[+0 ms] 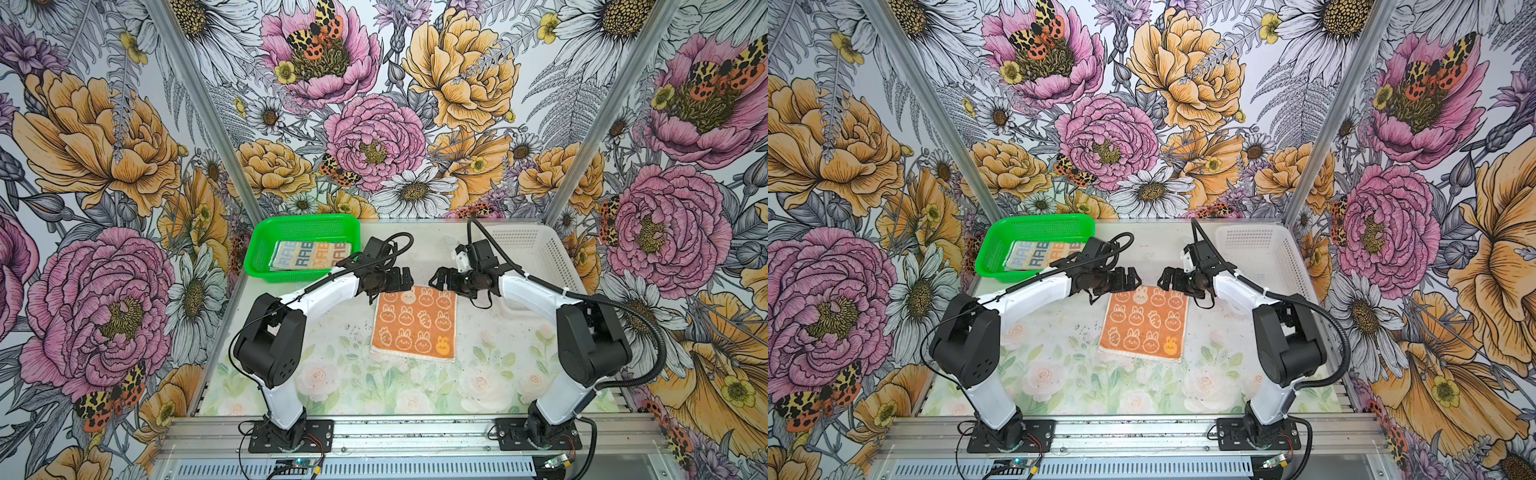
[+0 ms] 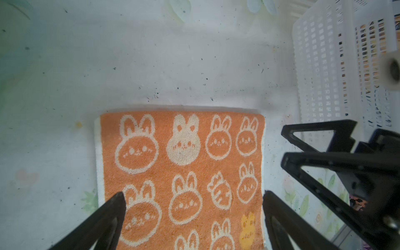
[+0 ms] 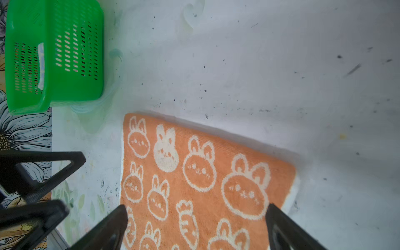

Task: Fold and stack the towels

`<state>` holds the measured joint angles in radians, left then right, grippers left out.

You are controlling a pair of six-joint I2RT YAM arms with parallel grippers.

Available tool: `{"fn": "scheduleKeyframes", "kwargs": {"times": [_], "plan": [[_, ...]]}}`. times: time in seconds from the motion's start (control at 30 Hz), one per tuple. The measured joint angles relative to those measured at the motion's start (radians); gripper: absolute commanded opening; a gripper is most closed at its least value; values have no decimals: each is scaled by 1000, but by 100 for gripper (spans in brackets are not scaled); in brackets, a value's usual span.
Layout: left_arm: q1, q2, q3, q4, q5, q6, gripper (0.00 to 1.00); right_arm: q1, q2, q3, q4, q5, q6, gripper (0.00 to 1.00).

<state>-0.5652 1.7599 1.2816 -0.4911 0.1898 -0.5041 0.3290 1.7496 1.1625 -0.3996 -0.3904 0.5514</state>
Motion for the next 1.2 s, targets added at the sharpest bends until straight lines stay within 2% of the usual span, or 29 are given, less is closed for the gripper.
{"fn": "scheduleKeyframes", "kwargs": {"times": [0.17,0.4,0.97,1.2], "plan": [[-40,-4,-117,28,4,-27,99,-3,121,66,-3,-14,10,100],[-41,-62,-277,42,3,-75,99,-10,203,110,1,-52,17,100],[-109,-98,-344,124,3,-151,99,-49,333,253,47,-135,9,99],[-128,-98,-337,135,4,-171,99,-56,340,271,37,-142,2,99]]}}
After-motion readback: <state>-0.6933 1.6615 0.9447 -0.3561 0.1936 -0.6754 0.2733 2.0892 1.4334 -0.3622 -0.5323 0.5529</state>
